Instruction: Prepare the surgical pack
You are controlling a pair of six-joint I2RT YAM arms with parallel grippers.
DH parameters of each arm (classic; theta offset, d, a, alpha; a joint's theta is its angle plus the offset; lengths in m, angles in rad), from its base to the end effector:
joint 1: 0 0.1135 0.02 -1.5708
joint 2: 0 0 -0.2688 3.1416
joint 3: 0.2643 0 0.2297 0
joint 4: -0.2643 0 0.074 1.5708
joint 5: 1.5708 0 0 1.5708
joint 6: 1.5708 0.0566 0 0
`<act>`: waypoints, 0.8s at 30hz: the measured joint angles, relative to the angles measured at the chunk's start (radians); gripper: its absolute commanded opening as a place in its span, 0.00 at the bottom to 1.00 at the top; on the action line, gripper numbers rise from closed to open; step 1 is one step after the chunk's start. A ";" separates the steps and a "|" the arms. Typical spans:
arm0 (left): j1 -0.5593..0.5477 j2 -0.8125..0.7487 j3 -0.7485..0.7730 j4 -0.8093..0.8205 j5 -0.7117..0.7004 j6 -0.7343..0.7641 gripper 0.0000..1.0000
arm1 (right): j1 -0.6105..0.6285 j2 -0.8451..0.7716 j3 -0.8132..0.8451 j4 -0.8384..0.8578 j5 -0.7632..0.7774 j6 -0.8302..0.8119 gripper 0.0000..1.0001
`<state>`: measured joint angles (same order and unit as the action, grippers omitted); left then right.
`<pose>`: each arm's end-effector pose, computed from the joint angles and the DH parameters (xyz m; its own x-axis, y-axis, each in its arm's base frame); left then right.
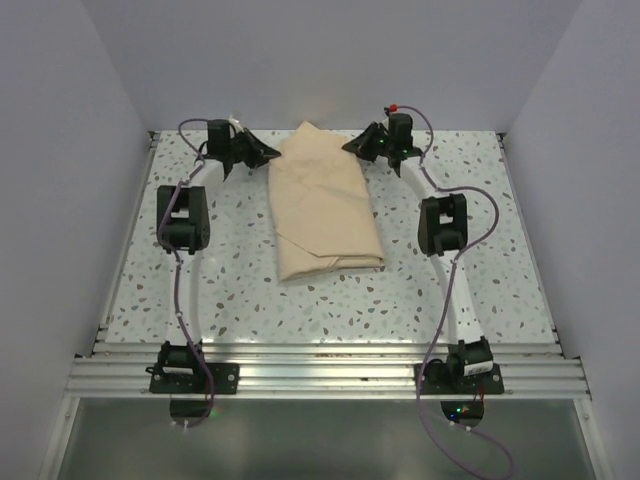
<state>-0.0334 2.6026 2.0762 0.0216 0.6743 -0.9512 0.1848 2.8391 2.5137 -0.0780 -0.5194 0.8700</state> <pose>0.5745 -0.0546 0.1348 -0.7466 -0.6113 -0.2624 -0.0612 0.4559 -0.8879 0.6034 0.1414 0.1312 -0.7137 0.5416 -0.4441 -0.0973 0.5513 0.8286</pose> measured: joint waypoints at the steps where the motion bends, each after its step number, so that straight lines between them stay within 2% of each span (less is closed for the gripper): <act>1: -0.003 -0.028 -0.016 -0.005 0.003 0.012 0.00 | -0.002 -0.021 -0.004 -0.017 -0.014 0.004 0.00; 6: -0.034 -0.167 -0.108 -0.021 0.014 0.066 0.00 | -0.009 -0.144 -0.064 -0.073 -0.091 0.012 0.00; 14: -0.098 -0.371 -0.351 -0.021 0.044 0.123 0.00 | -0.009 -0.370 -0.330 -0.150 -0.159 -0.027 0.00; 24: -0.100 -0.572 -0.573 -0.046 0.060 0.188 0.00 | -0.009 -0.588 -0.607 -0.210 -0.181 -0.098 0.00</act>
<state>-0.1333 2.0308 1.5032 -0.0242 0.7338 -0.7628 0.1757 2.2513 1.9068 -0.2882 -0.7006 0.7715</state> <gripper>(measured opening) 0.029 0.044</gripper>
